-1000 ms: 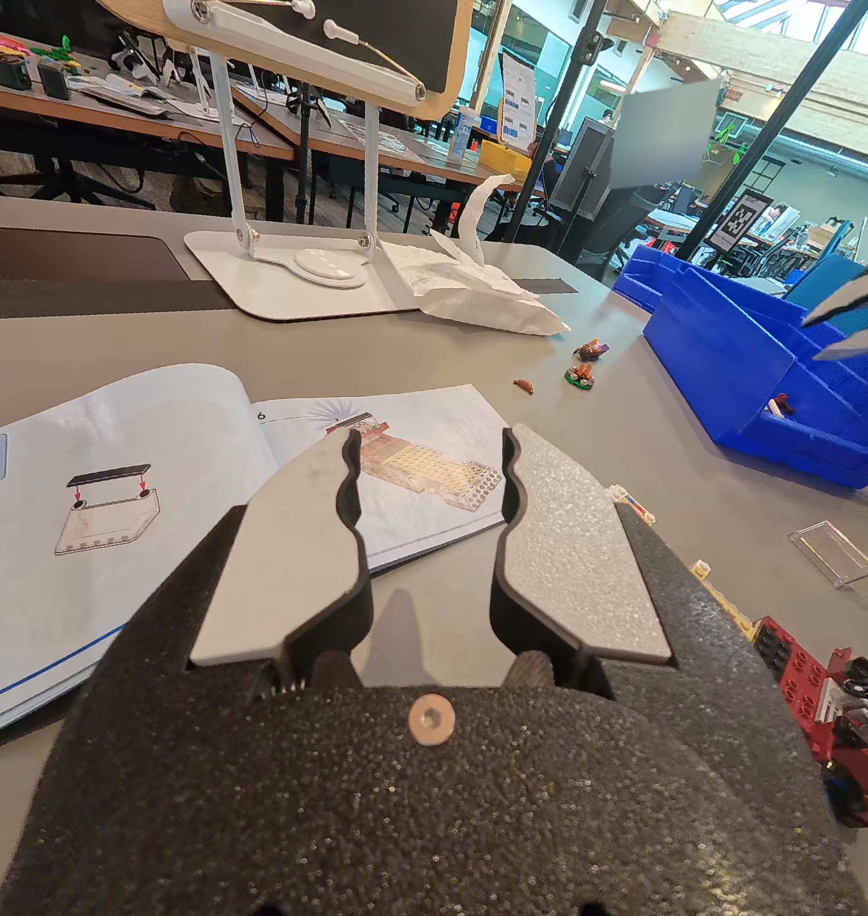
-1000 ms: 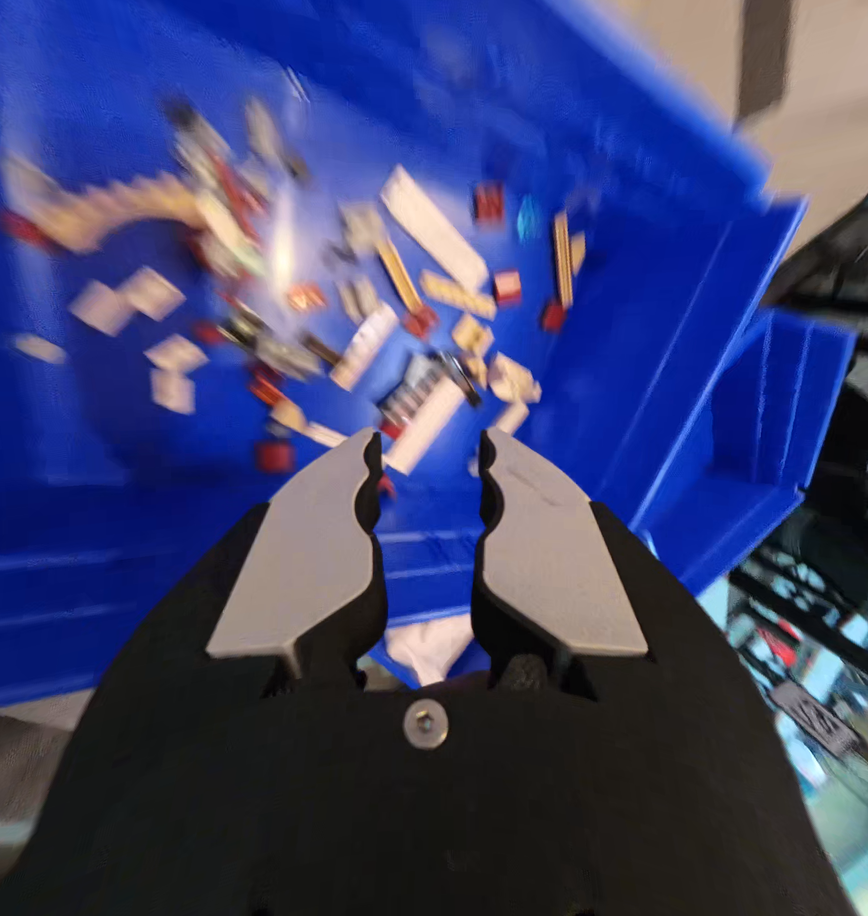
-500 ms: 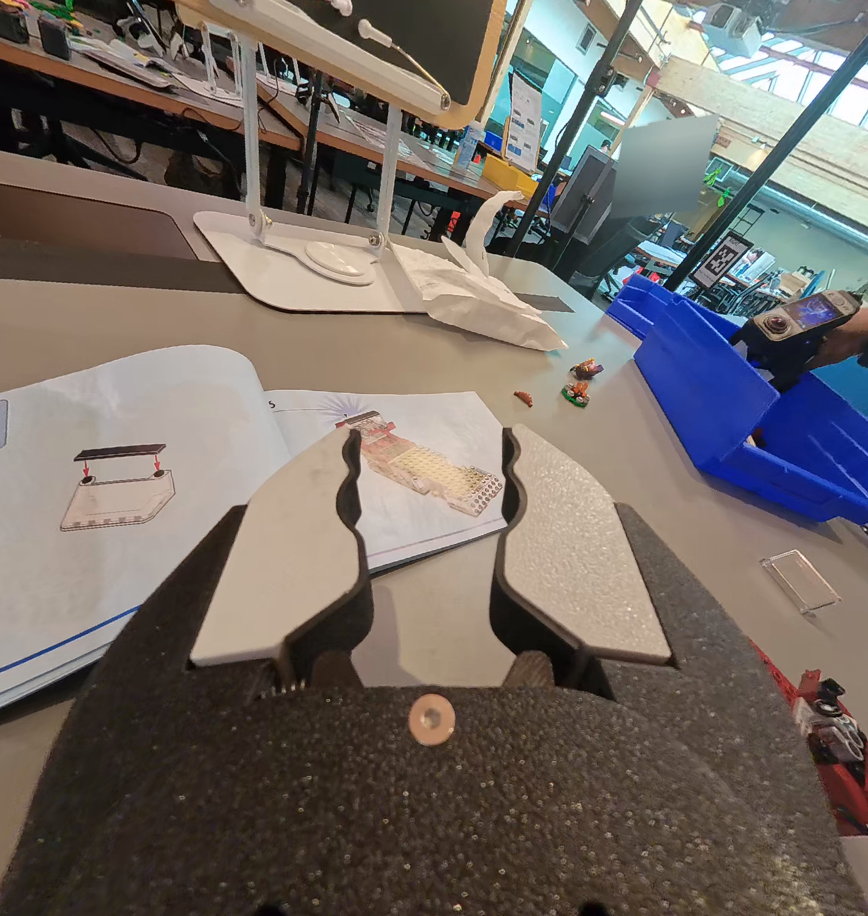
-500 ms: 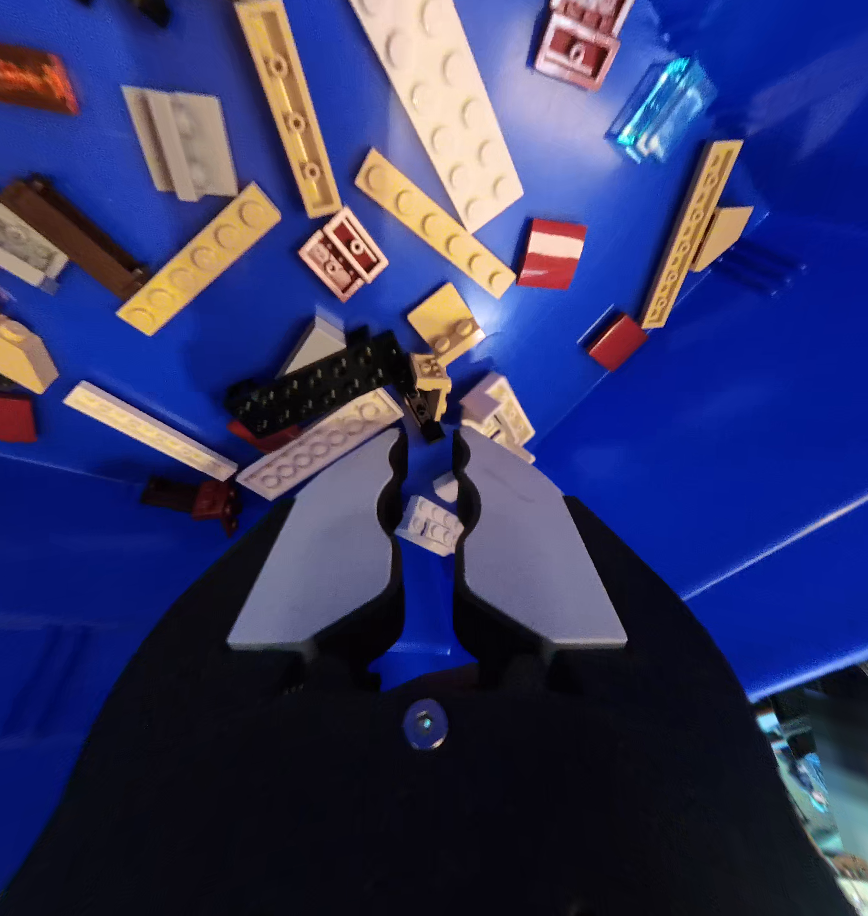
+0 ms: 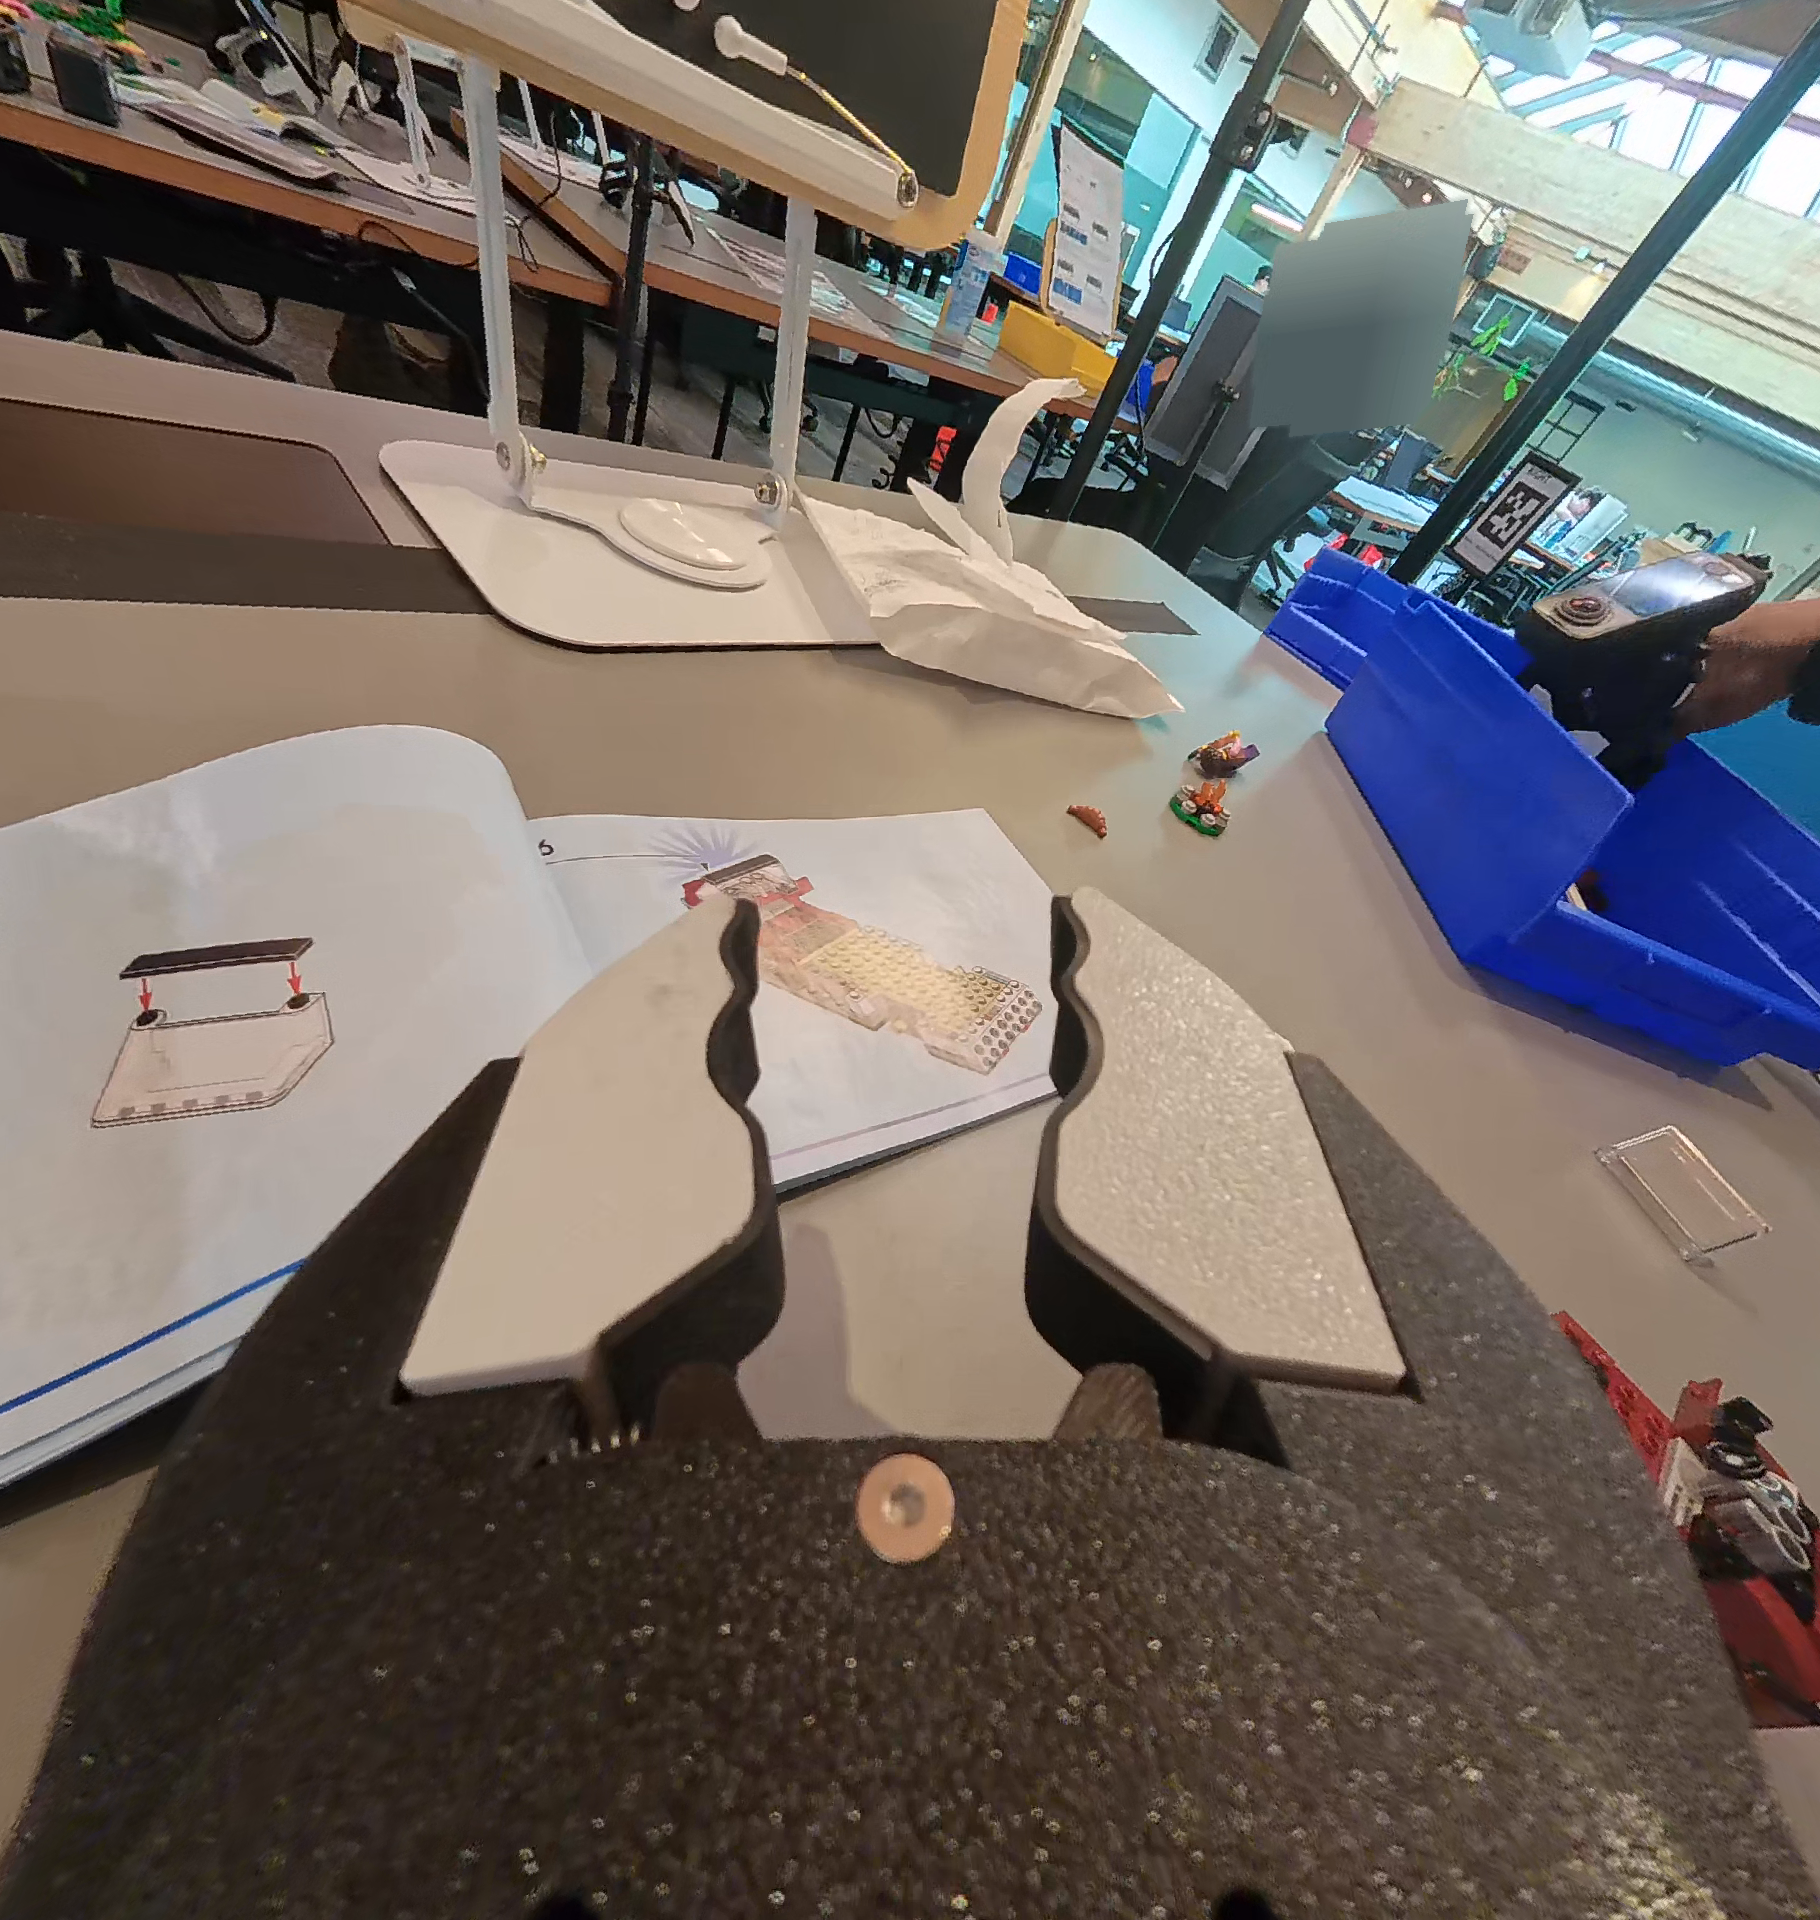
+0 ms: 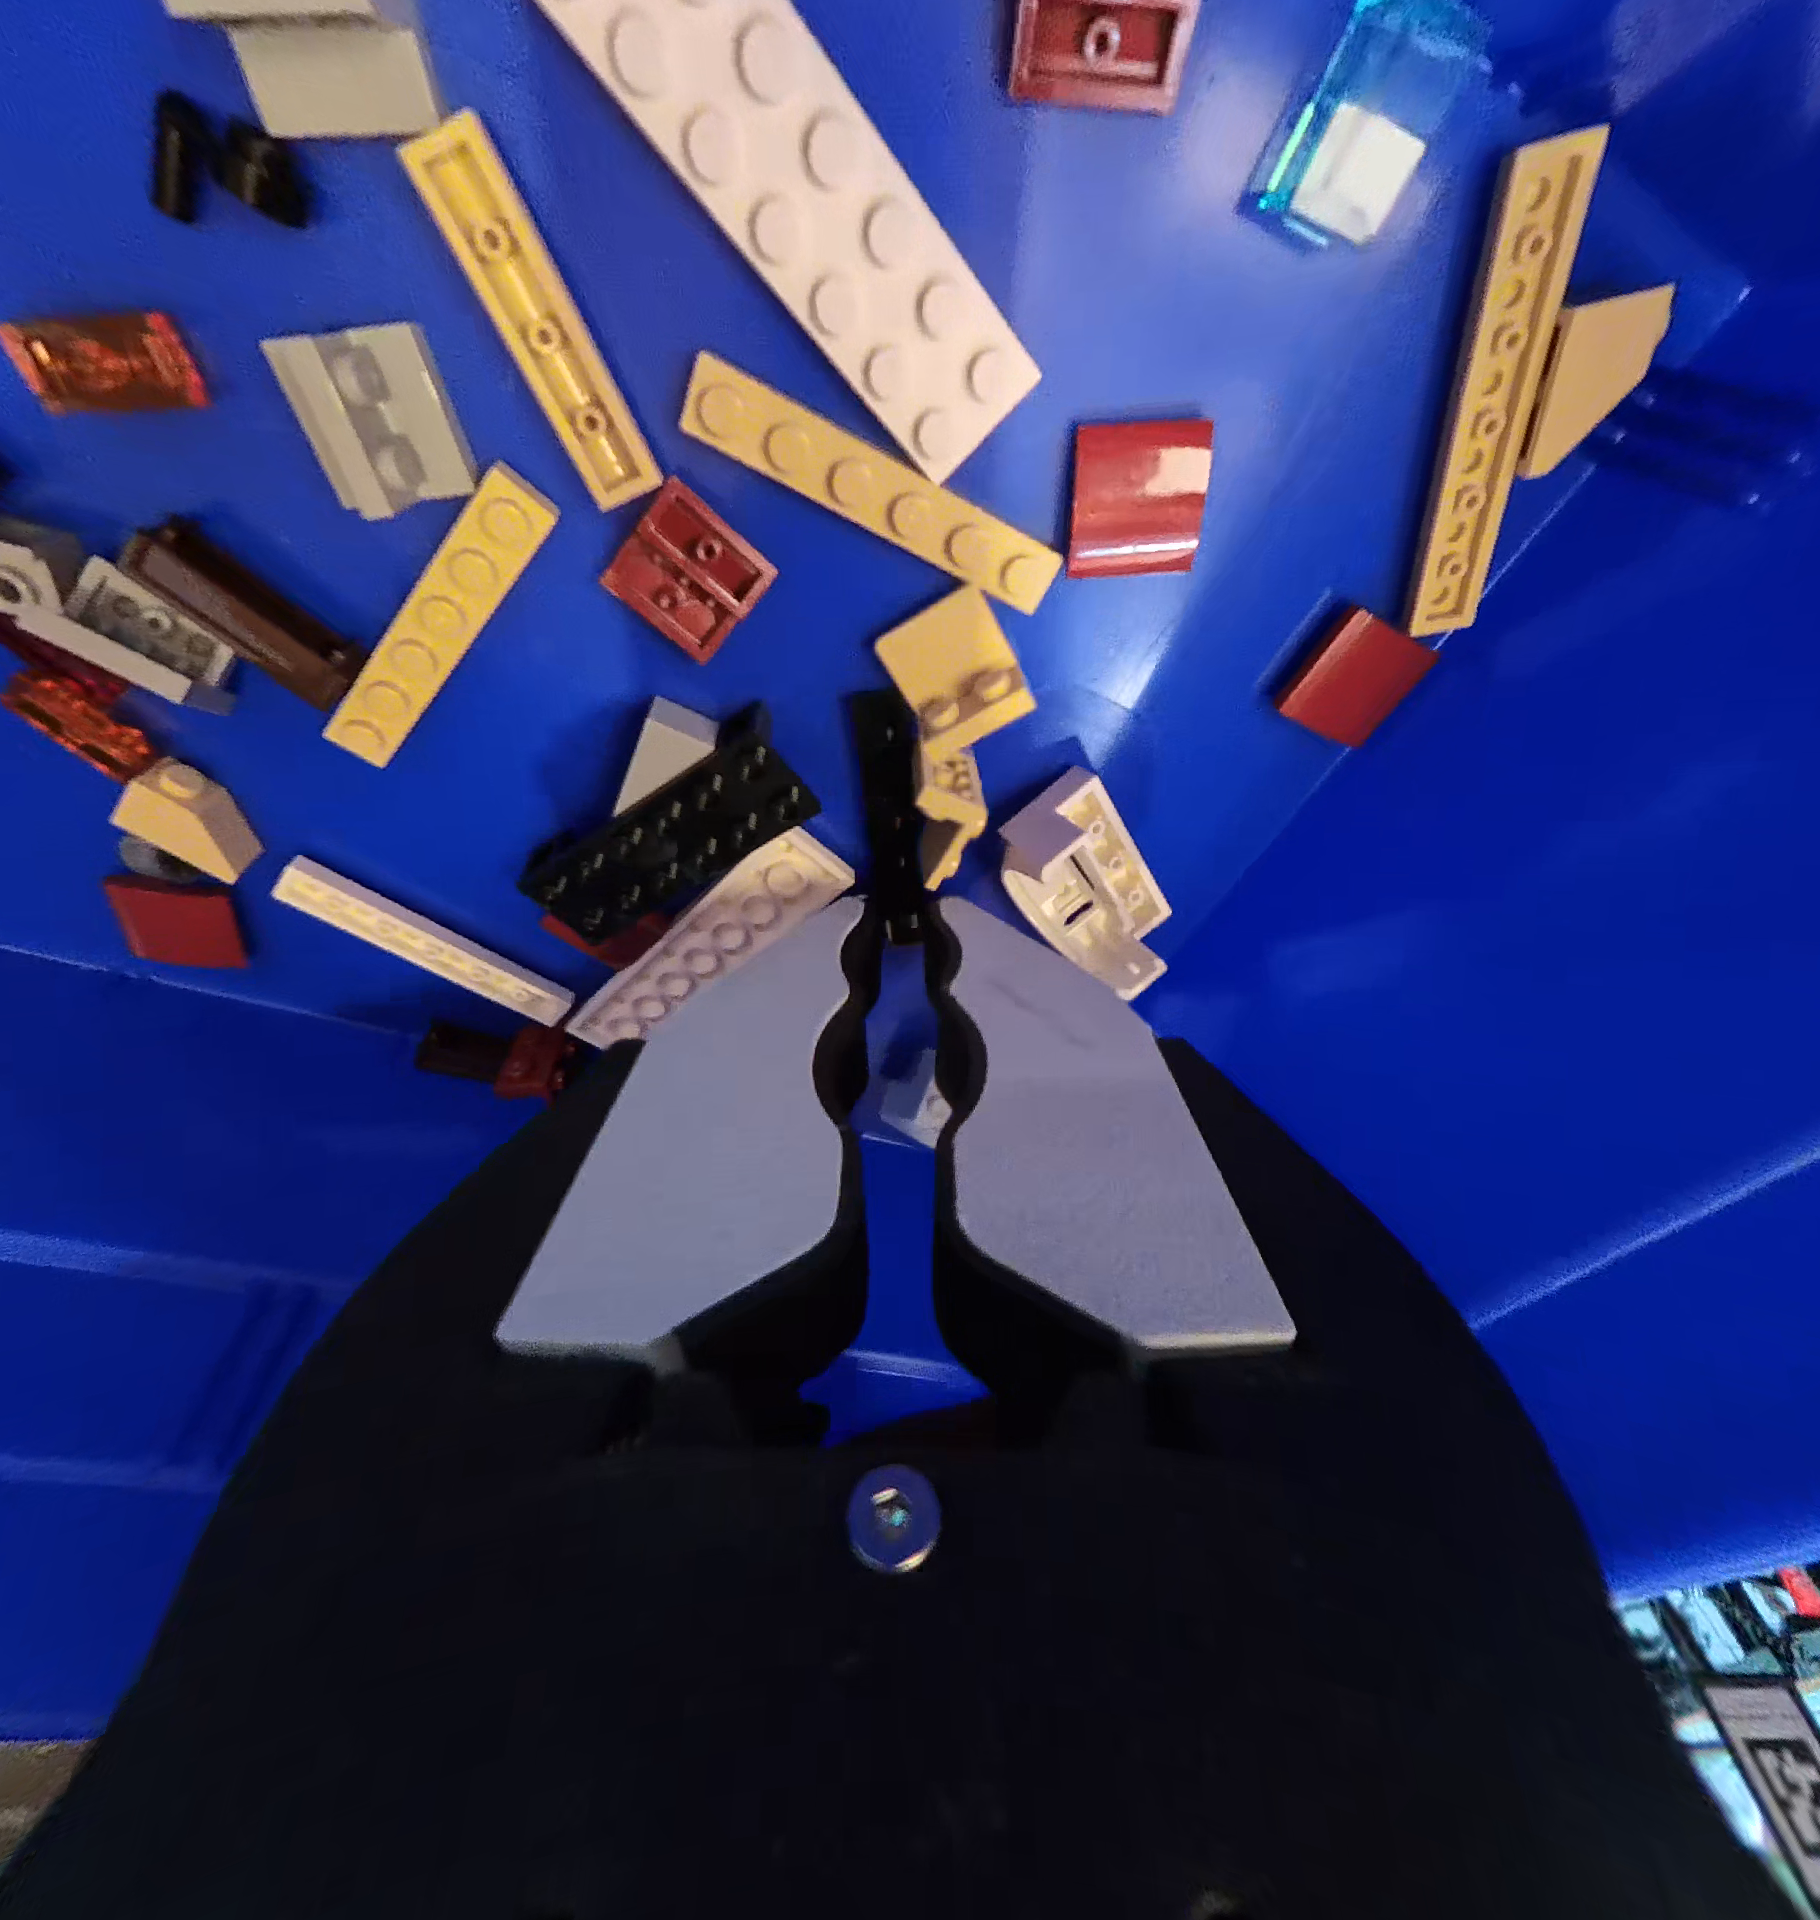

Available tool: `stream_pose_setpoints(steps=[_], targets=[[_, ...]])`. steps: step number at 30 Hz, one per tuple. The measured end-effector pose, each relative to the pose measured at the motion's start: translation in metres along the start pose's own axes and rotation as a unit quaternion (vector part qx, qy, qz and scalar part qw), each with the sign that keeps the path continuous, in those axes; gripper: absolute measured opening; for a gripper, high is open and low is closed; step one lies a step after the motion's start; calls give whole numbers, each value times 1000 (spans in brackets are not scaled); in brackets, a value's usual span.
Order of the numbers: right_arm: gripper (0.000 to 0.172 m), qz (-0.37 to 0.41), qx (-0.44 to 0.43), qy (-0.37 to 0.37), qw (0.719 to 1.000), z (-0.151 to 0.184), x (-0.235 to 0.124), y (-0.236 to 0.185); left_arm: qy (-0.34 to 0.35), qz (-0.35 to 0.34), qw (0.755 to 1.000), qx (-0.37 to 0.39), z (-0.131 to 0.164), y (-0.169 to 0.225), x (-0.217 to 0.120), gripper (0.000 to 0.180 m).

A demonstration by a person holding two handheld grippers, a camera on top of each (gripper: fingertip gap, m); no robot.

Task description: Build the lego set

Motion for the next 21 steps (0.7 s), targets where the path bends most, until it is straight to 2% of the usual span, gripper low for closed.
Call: stream_pose_setpoints(steps=[6, 12, 16, 21], targets=[[8, 85, 9, -68, 994, 16, -8, -5, -2, 8, 1000, 8, 1, 10, 1, 54], [8, 180, 55, -47, 981, 32, -51, -7, 2, 19, 1000, 11, -4, 20, -2, 54], [7, 248, 79, -1, 966, 32, -91, -20, 4, 22, 1000, 14, -5, 24, -3, 54], [7, 312, 79, 110, 941, -7, -134, -58, 6, 29, 1000, 12, -7, 28, -3, 53]])
Point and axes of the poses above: each gripper's, where its closed fingertips meet, x out along the fingers, z out of its underside, y = z × x across the jaws, the point moved 1 cm from there along -x, back along the fingers, and after that the axes turned 1 degree about z, right-handed, at the moved point
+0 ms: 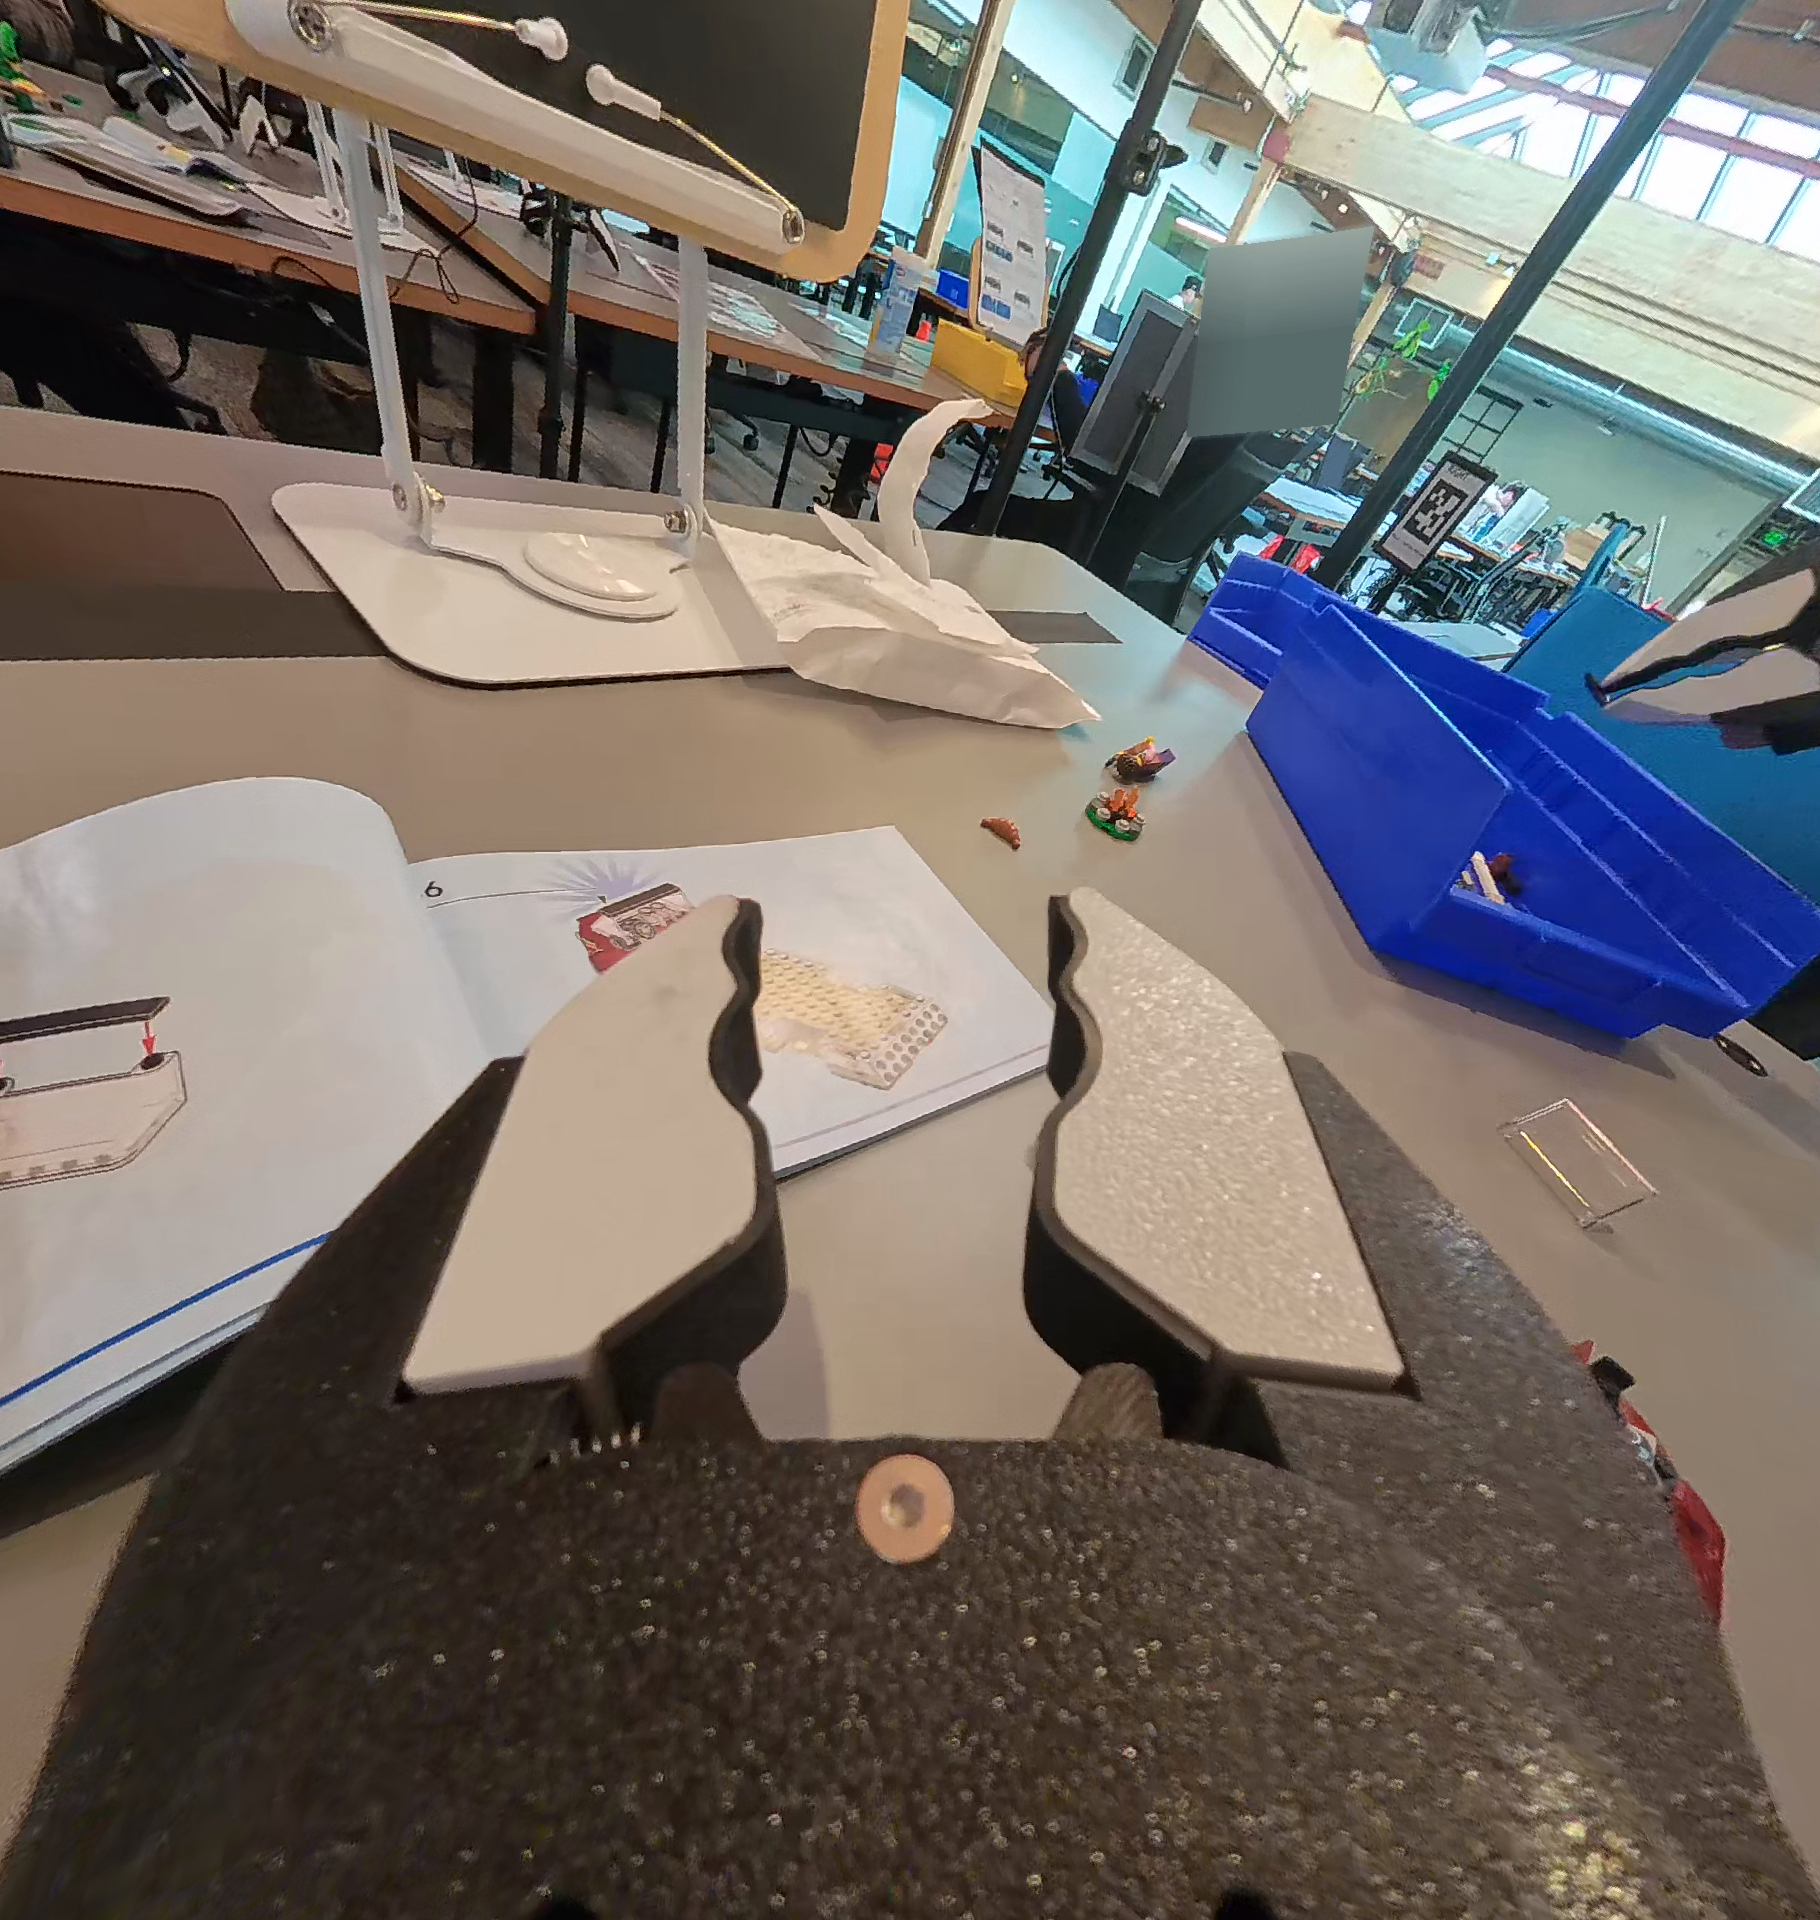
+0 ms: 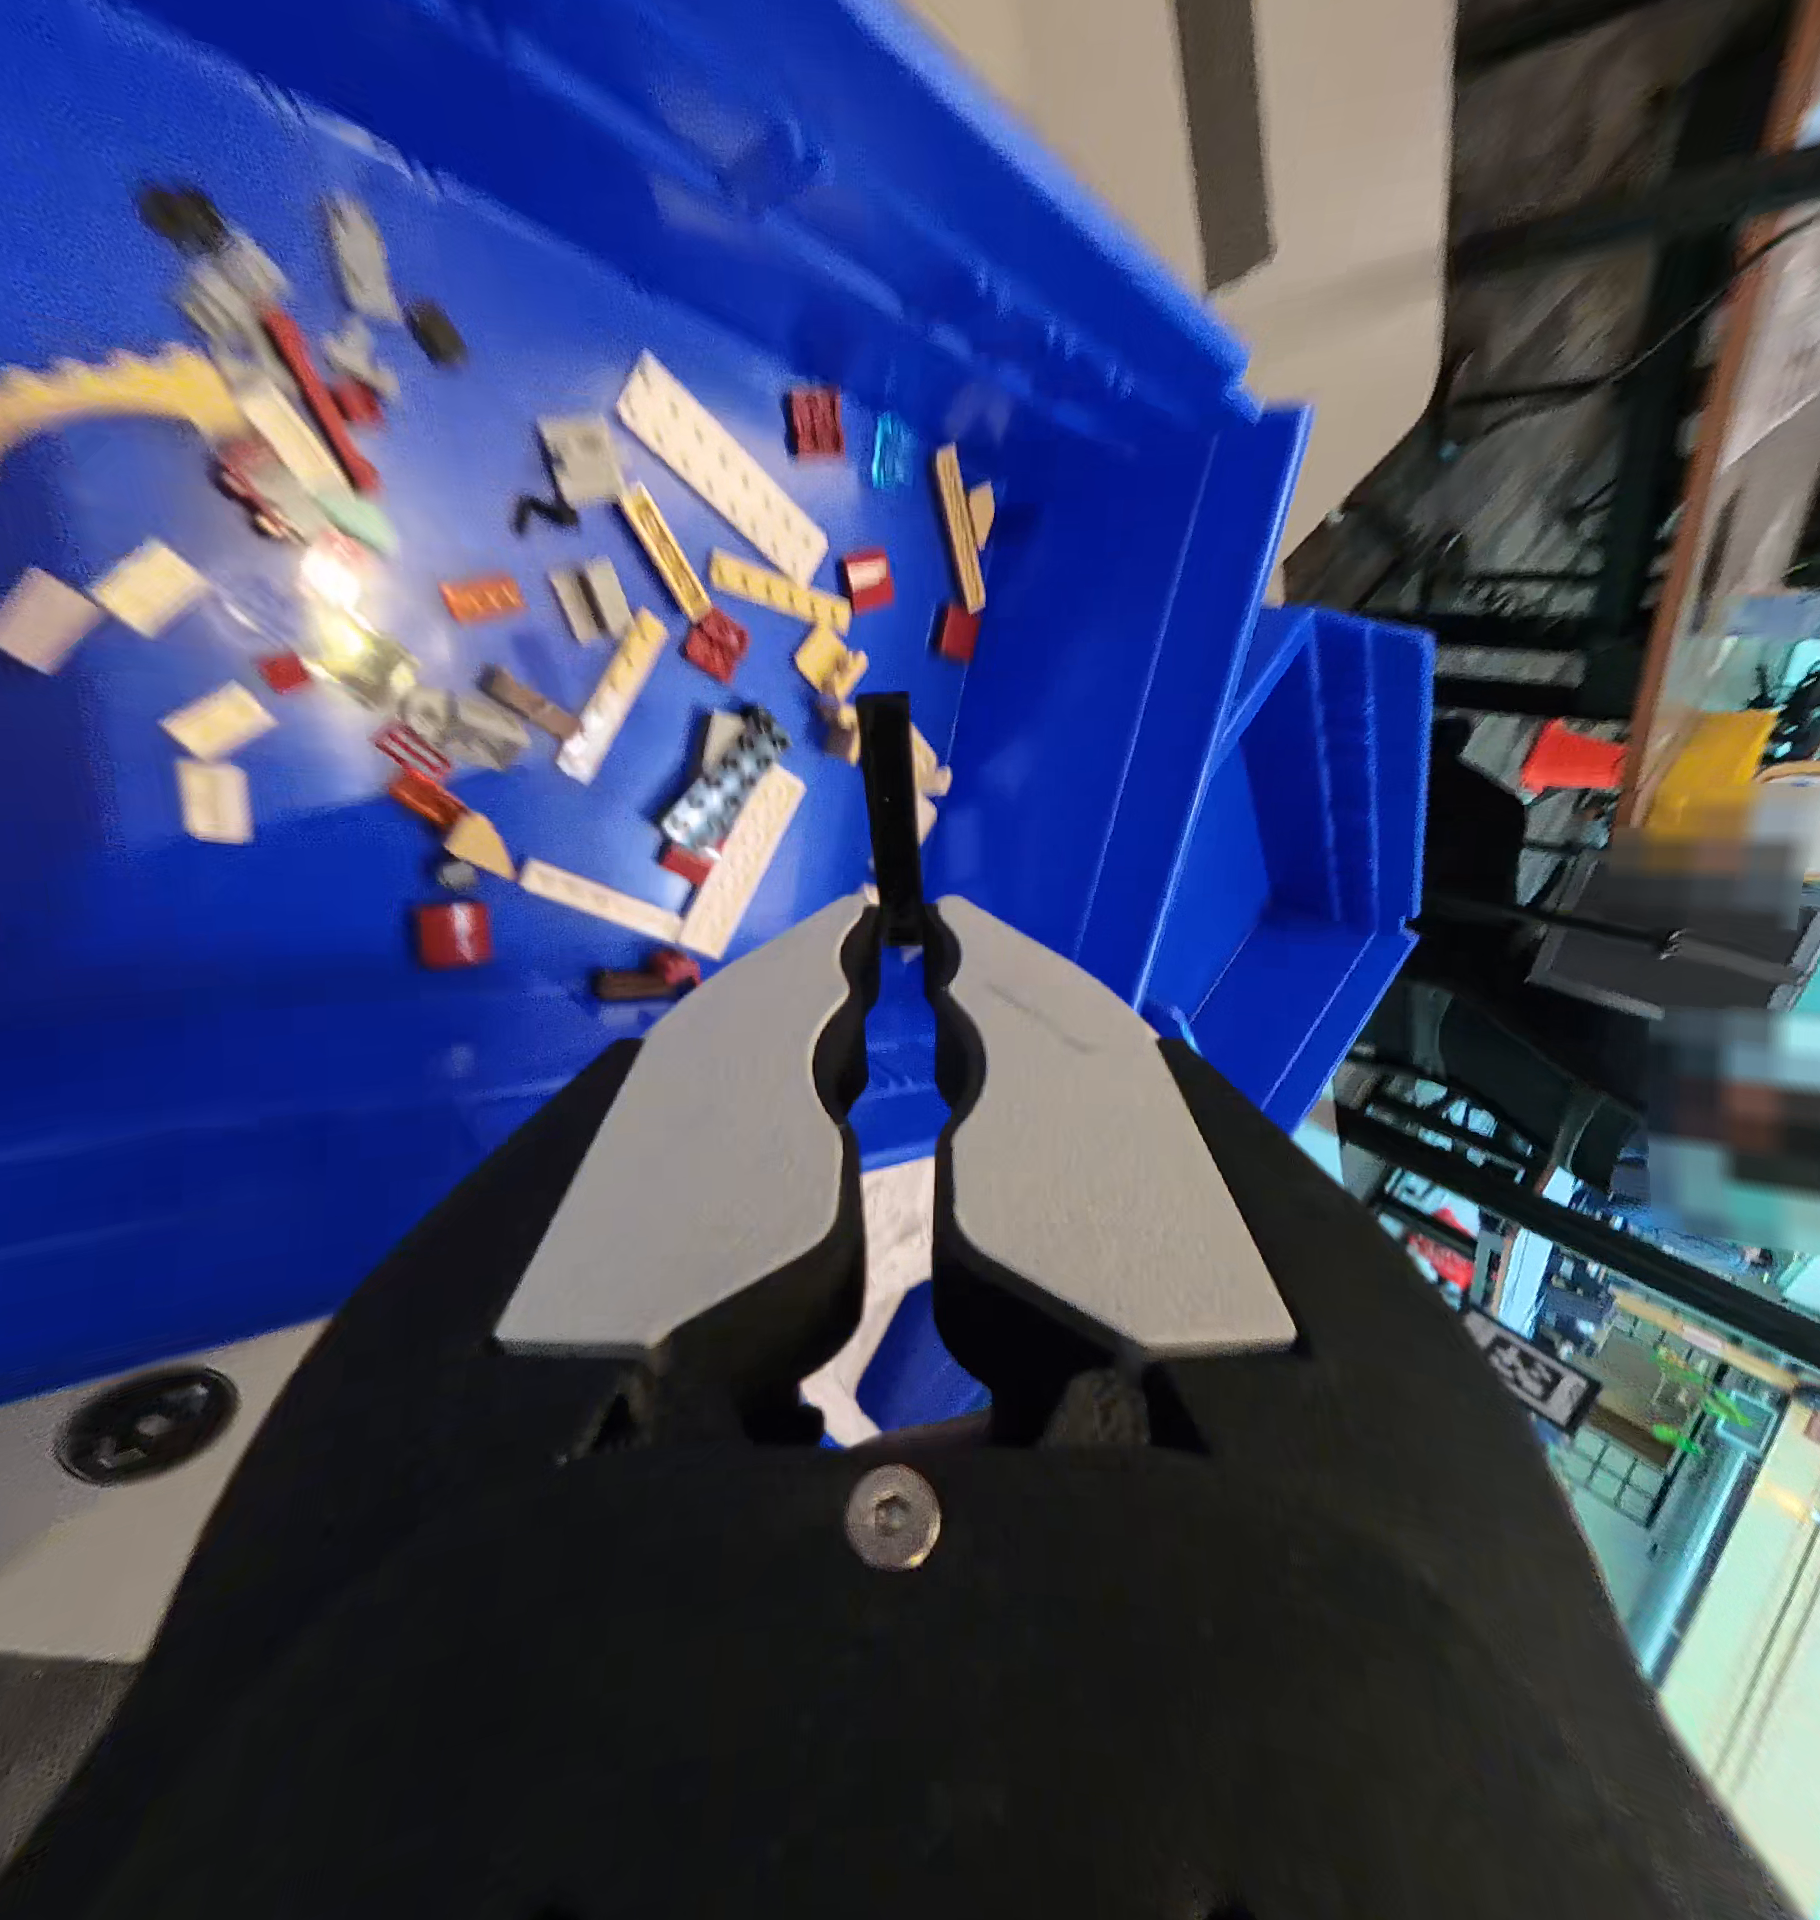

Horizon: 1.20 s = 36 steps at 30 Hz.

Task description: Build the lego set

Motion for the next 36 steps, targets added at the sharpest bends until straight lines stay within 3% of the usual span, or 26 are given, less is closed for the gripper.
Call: stream_pose_setpoints(steps=[7, 14, 25, 30, 36], targets=[[7, 42, 36, 157, 986, -84, -39, -50, -2, 6, 1000, 0, 3, 5, 3, 53], [7, -28, 56, 299, 952, -171, -65, -128, -9, -3, 1000, 6, 8, 3, 5, 53], [7, -128, 44, 281, 950, -221, -17, -198, -20, 27, 999, 5, 12, 18, 8, 54], [7, -77, 10, 302, 950, -247, -8, -194, -21, 58, 998, 15, 11, 32, 8, 54], [7, 44, -45, 372, 926, -278, -11, -178, -30, 146, 989, 18, 12, 59, 7, 54]])
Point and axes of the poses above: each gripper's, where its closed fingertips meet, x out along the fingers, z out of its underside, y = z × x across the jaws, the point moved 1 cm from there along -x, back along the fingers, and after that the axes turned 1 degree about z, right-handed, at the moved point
